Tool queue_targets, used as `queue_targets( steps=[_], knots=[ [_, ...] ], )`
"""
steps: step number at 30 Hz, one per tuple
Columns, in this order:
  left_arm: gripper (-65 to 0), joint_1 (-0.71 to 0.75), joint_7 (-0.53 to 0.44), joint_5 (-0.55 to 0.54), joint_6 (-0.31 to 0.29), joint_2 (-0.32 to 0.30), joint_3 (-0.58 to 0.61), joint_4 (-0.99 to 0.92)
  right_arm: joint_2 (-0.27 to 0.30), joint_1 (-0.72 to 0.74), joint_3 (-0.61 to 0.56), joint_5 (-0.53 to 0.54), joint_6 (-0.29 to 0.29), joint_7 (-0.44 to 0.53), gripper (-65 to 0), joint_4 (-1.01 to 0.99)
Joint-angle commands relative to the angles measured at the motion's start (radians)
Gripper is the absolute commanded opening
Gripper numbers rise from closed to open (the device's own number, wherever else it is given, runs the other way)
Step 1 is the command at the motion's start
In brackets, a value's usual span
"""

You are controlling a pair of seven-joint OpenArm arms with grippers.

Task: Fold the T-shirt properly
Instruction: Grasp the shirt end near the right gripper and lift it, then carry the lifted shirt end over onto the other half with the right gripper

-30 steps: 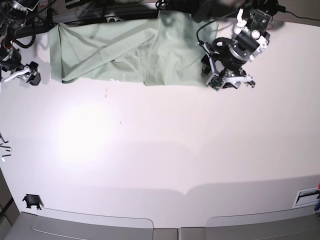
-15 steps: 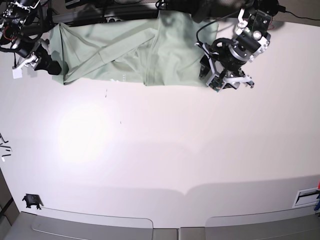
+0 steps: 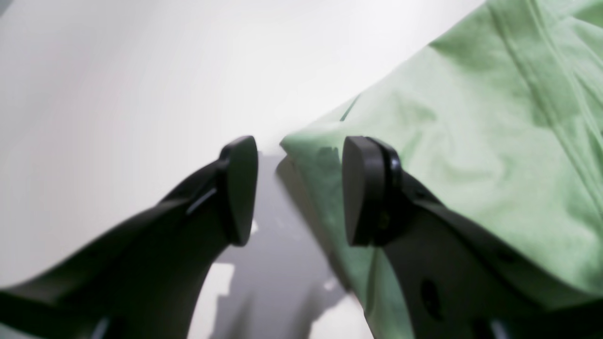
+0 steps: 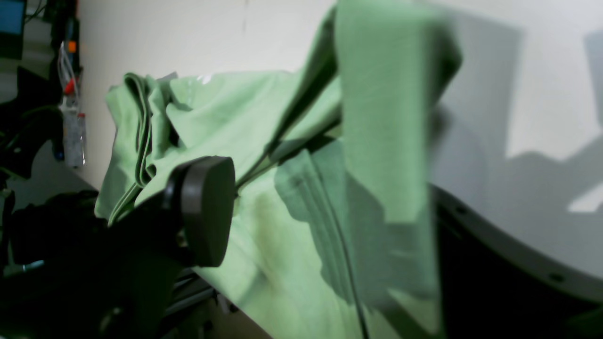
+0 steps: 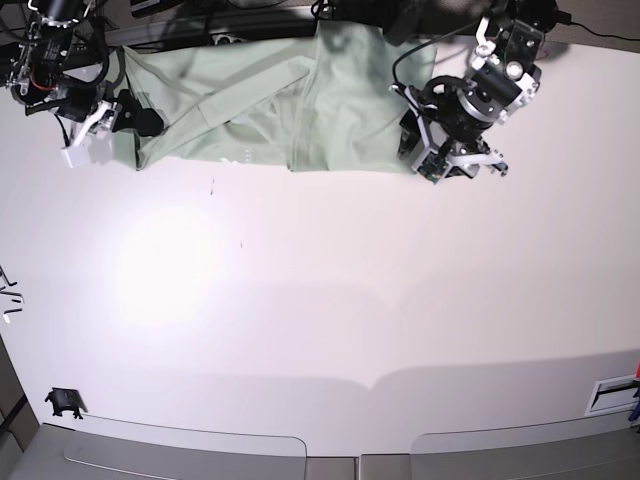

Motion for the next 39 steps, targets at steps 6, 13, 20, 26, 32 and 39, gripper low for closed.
queue_targets(
  steps=[6,13,20,26,32,39],
  knots=[
    [-37.7,-0.005,-0.023,-0.005,0.005,-0.003,-0.003,0.019,0.015,-0.003,-0.017,0.118,-0.009,-0.027,-21.4,0.005],
    [-38.0,-0.005,-0.022,-0.005,0.005,-0.003,-0.005,0.019,0.015,-0.003,-0.017,0.186,-0.009,-0.027,-35.4,0.005],
    [-44.1,-0.005,-0.006,-0.005,0.005,-0.013,-0.005,0.019,0.015,0.002,-0.017,0.187,-0.009,-0.027,-65.0,0.005],
    [-65.0,-0.002,0.029,0.006,0.006,-0.068,-0.059,0.019,0.016,0.037,-0.017,0.194,-0.009,-0.027,-65.0,0.006],
    [-65.0,0.075,0.029,-0.006,0.039,-0.1,-0.221,0.015,0.021,0.053,-0.013,0.226,-0.009,-0.027,-65.0,0.012],
    [-65.0,0.184,0.023,-0.149,-0.021,-0.1,-0.348,-0.077,0.015,0.052,-0.011,0.226,-0.009,-0.027,-65.0,0.058]
  ],
)
